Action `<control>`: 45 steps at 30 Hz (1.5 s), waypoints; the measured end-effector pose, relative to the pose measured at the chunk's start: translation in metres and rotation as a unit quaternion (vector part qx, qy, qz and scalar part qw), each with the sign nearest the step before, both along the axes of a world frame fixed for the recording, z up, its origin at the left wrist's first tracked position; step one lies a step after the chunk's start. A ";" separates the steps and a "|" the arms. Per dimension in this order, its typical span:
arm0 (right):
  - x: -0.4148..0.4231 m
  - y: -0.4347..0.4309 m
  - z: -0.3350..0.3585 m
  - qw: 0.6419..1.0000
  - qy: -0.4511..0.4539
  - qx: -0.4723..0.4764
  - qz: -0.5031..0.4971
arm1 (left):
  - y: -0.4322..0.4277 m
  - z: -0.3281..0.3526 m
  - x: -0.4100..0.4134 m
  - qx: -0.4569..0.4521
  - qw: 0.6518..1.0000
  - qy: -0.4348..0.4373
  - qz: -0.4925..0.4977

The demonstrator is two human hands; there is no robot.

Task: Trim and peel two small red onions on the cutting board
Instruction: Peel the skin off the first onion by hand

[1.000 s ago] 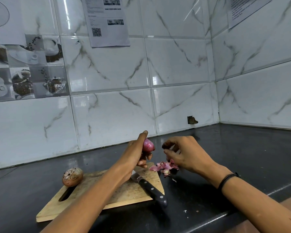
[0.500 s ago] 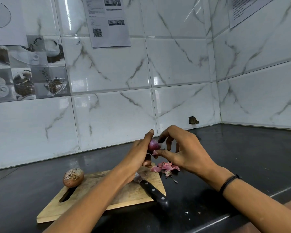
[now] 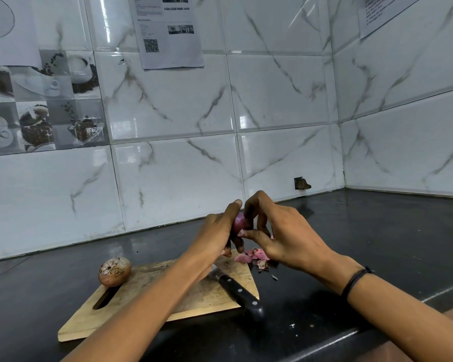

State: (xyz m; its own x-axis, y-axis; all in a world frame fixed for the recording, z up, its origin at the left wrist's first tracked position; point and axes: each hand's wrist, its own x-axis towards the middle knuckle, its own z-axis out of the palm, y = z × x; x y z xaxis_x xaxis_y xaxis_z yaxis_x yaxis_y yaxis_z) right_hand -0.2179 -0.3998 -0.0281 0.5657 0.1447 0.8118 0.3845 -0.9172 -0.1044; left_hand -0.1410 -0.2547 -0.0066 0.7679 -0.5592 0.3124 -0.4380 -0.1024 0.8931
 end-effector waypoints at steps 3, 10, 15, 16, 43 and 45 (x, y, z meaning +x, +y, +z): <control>-0.002 -0.002 0.000 1.000 -0.002 0.012 -0.021 | 0.002 0.001 0.001 0.000 1.000 0.008 -0.007; -0.009 -0.001 0.005 0.997 -0.030 0.058 -0.033 | 0.003 0.003 0.003 -0.017 0.999 0.047 -0.015; -0.012 -0.003 0.004 0.989 -0.003 0.090 -0.115 | 0.002 0.004 0.005 -0.030 0.997 0.075 -0.002; -0.011 -0.003 0.003 0.987 0.006 0.108 -0.122 | 0.002 0.004 0.005 -0.026 0.997 0.073 0.000; -0.006 0.003 0.004 1.000 -0.005 0.011 0.012 | 0.003 0.001 -0.009 0.047 0.998 0.037 -0.017; -0.005 0.003 0.004 1.000 -0.010 0.001 0.010 | 0.002 0.001 -0.008 0.041 0.998 0.040 -0.014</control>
